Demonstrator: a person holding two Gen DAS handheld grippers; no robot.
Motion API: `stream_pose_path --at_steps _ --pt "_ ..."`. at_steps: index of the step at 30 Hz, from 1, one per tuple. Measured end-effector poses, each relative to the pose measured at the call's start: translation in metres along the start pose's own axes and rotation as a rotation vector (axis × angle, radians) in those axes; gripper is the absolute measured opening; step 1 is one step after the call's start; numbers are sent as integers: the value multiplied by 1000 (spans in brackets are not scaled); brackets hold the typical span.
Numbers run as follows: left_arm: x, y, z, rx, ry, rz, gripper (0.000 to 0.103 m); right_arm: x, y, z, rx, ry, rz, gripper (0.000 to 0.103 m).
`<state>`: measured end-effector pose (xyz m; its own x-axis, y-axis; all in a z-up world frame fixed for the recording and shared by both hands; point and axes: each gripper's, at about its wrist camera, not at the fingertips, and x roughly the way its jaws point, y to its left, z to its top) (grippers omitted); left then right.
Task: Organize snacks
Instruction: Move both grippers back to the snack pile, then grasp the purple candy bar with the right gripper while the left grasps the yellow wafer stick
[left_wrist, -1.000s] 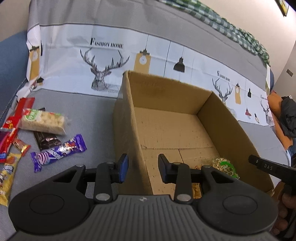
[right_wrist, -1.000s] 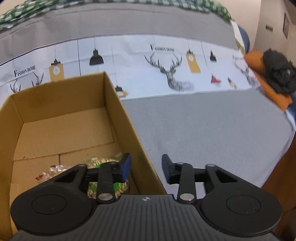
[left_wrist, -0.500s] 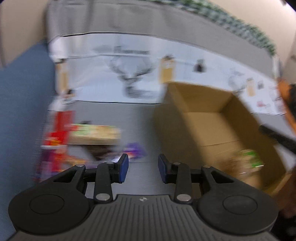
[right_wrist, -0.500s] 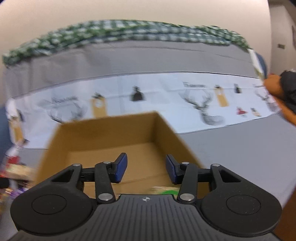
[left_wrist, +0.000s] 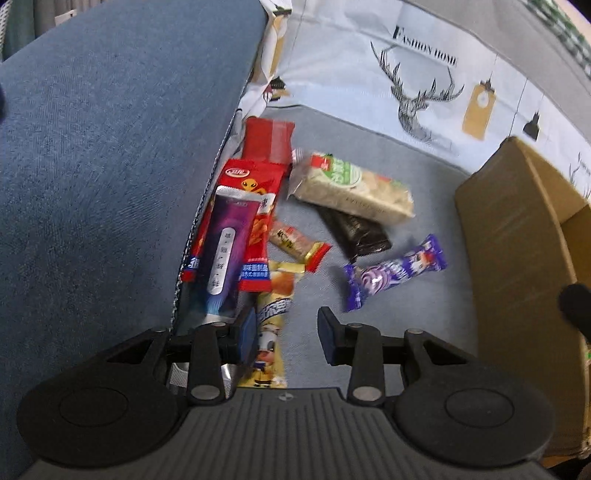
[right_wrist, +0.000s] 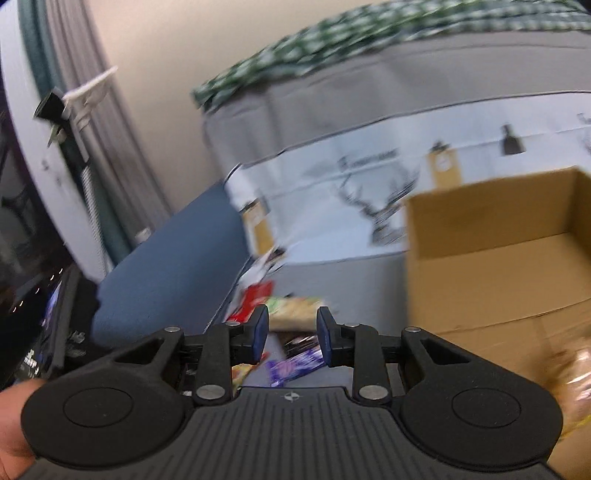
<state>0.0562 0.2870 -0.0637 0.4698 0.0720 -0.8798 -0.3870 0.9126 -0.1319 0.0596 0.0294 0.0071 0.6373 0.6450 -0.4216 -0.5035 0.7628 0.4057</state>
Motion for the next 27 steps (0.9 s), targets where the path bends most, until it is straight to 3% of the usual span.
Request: stream_pose_path --at_steps 5,10,12,13,14,20,21,23,25,27 --pt "11 -4 -5 29 48 34 44 46 16 -13 49 116 -8 39" --pt "19 -4 -5 33 71 49 43 103 12 -21 134 204 -103 63" --pt "22 -5 -5 43 86 54 35 124 3 -25 159 235 -134 71" --pt "23 -6 -6 46 93 53 22 135 -1 -28 171 257 -154 74" --pt "25 -6 -6 47 100 51 16 145 -6 -32 182 280 -170 74" --pt "25 -5 -5 38 100 40 13 171 -5 -37 119 293 -204 75" --pt "25 -5 -5 38 100 40 13 172 -3 -37 100 294 -202 71" --pt "24 -5 -5 38 100 40 13 176 2 -38 29 298 -239 52" --pt "24 -5 -5 35 99 35 13 176 9 -41 -59 300 -283 25" --pt "24 -4 -5 31 100 30 13 173 9 -42 -99 303 -300 18"
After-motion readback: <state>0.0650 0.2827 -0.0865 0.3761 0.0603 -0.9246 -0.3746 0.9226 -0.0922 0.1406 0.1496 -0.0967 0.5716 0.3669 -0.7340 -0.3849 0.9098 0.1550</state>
